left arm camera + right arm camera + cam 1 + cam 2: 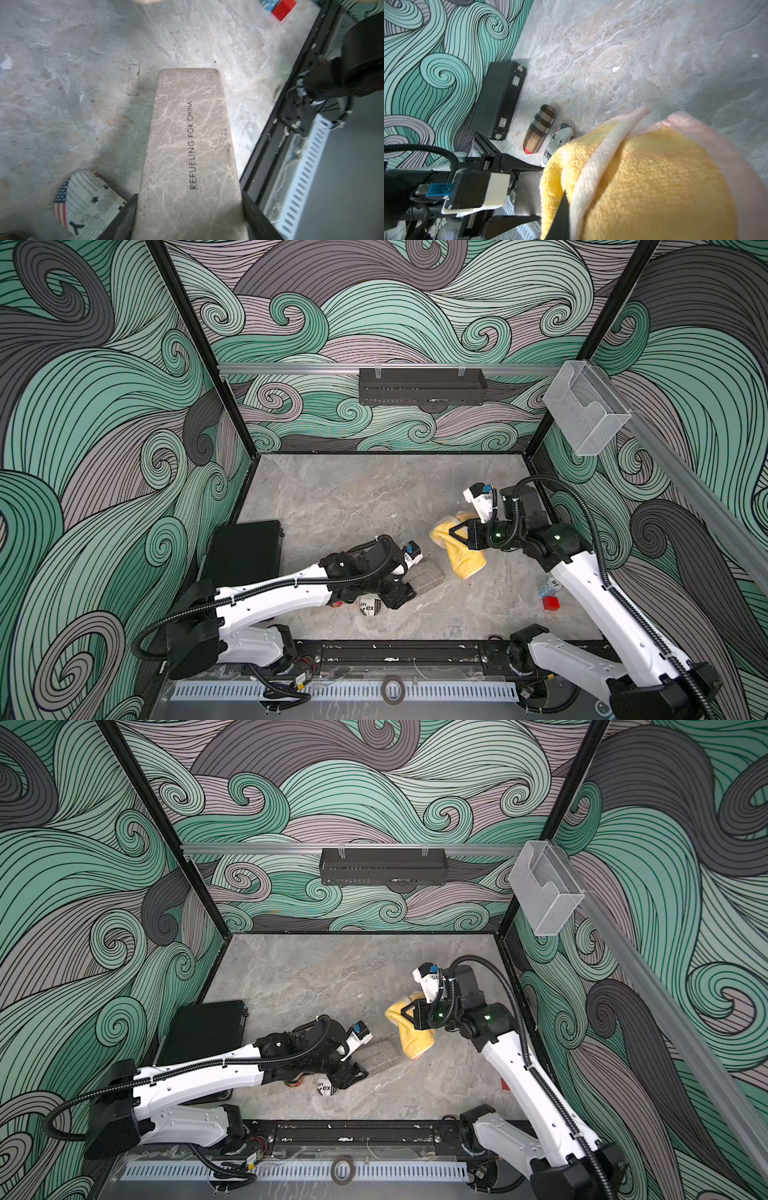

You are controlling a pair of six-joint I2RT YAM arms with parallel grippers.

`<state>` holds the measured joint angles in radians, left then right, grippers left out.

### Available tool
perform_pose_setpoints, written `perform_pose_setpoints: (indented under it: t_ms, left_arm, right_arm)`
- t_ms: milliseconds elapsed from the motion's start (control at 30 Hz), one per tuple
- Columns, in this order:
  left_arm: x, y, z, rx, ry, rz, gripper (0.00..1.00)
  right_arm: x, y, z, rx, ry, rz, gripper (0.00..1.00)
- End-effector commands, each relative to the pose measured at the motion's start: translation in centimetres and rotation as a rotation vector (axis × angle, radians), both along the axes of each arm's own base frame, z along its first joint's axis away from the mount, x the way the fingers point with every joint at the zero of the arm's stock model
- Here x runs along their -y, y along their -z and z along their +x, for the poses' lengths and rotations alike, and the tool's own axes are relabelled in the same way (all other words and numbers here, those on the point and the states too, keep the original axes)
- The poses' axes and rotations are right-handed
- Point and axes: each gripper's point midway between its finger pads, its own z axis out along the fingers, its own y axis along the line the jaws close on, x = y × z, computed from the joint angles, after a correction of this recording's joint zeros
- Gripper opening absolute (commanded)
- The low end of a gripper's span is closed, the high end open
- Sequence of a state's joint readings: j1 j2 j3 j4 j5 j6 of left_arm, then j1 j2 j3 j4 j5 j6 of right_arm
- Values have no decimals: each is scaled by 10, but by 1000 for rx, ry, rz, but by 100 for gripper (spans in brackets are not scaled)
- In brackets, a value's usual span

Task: Wipe the eyeglass case
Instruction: Wipe the dirt from the eyeglass case.

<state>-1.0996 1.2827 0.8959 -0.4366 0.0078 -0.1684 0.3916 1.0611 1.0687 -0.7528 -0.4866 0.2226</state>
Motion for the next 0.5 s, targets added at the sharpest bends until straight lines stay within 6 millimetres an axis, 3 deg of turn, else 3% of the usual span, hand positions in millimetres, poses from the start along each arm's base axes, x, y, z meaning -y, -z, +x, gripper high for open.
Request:
perform_pose_setpoints:
  t_ms: [0, 300, 467]
  left_arm:
    - [-3, -13, 21, 191, 1, 102, 53]
    - [12, -27, 23, 405, 72, 206, 53]
    - [22, -35, 20, 492, 120, 252, 53]
  right_arm:
    - [-18, -7, -14, -10, -131, 18, 0]
    - [-47, 9, -1, -90, -243, -38, 0]
    - [-75, 16, 1, -151, -343, 2, 0]
